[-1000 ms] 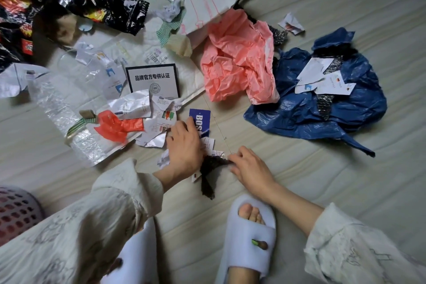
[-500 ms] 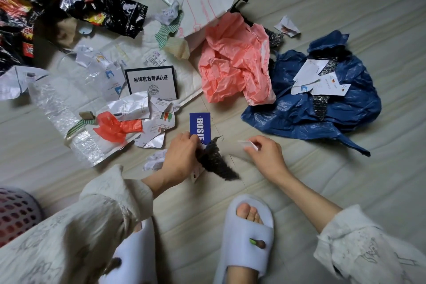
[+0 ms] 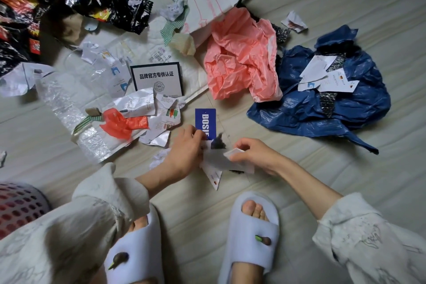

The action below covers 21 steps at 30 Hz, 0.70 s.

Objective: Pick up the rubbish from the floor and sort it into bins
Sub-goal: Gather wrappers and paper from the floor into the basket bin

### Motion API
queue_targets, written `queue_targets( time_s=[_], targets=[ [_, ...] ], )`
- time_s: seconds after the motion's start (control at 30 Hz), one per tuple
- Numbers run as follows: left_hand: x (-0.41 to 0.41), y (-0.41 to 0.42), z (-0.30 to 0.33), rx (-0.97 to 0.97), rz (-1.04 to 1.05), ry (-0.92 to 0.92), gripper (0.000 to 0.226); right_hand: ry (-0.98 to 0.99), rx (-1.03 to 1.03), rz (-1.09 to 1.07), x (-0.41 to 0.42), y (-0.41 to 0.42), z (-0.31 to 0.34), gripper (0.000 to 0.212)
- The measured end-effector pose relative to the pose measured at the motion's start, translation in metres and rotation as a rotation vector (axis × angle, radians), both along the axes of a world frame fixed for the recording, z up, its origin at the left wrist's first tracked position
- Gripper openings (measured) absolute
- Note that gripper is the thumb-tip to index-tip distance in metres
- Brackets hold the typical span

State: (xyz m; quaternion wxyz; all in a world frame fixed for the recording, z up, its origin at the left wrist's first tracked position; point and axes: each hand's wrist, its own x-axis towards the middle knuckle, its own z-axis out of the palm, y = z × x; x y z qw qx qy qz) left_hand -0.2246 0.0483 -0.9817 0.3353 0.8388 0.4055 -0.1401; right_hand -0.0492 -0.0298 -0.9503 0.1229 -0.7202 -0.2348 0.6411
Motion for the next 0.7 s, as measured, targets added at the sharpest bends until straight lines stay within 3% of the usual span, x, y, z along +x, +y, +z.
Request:
queue_targets(
  time_s=[0.13, 0.23, 0.33, 0.47, 0.57, 0.7],
  targets=[
    [0.000, -0.016, -0.002, 0.020, -0.027, 0.030, 0.052, -0.268, 0.061, 0.158, -0.021, -0.010, -0.007, 0.014],
    [0.001, -0.019, -0.001, -0.003, -0.014, 0.046, 0.057, -0.301, 0.037, 0.141, -0.019, -0.012, -0.011, 0.015],
    [-0.002, -0.023, 0.000, -0.028, 0.016, 0.038, 0.063, -0.309, -0.031, 0.047, -0.001, -0.009, -0.010, 0.018],
    [0.000, -0.034, -0.002, 0.016, -0.006, 0.071, 0.076, -0.239, -0.034, -0.247, 0.025, -0.008, -0.003, 0.016],
    [0.010, -0.034, -0.003, 0.084, -0.064, 0.137, 0.066, -0.249, 0.025, -0.352, 0.032, -0.006, 0.001, 0.027],
    [0.026, -0.032, -0.002, 0.173, -0.106, 0.150, 0.032, -0.236, 0.045, -0.332, 0.028, 0.003, 0.000, 0.011]
  ],
)
